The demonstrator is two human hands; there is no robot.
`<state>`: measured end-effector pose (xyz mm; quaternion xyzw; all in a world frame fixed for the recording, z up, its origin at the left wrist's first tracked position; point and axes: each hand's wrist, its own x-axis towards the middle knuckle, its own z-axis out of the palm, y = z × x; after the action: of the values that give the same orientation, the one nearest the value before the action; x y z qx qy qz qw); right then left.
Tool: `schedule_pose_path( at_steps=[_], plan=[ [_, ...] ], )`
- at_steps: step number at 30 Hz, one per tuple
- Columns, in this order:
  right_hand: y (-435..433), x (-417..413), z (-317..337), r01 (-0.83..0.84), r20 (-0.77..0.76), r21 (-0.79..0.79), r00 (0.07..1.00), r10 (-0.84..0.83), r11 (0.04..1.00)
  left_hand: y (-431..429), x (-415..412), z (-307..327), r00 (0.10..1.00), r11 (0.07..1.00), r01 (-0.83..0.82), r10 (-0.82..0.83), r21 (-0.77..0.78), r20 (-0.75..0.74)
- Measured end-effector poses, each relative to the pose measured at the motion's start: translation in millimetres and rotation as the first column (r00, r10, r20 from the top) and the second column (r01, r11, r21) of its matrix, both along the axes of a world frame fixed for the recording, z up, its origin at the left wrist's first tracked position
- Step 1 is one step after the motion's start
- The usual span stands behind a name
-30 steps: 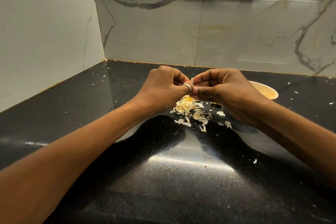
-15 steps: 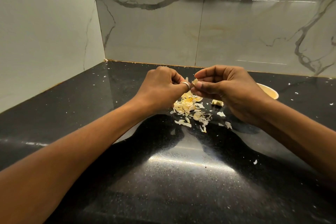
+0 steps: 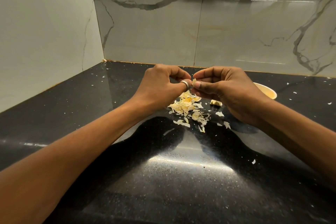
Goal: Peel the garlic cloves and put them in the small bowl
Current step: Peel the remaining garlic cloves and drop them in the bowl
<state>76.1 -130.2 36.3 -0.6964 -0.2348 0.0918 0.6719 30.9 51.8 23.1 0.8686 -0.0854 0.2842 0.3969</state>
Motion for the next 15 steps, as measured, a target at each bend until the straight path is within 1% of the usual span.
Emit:
schedule_pose_path(
  at_steps=[6,15],
  plan=[
    [-0.1,1.1,-0.5,-0.011,0.013,-0.016,1.0,0.011,1.0,-1.4,-0.2,0.1,0.998,0.997,0.067,-0.067,-0.028,-0.011],
    [0.5,1.6,-2.3,0.027,0.058,-0.06,0.998,-0.024,0.998,-1.5,-0.5,-0.7,0.986,0.989,0.107,-0.118,-0.104,-0.114]
  ],
)
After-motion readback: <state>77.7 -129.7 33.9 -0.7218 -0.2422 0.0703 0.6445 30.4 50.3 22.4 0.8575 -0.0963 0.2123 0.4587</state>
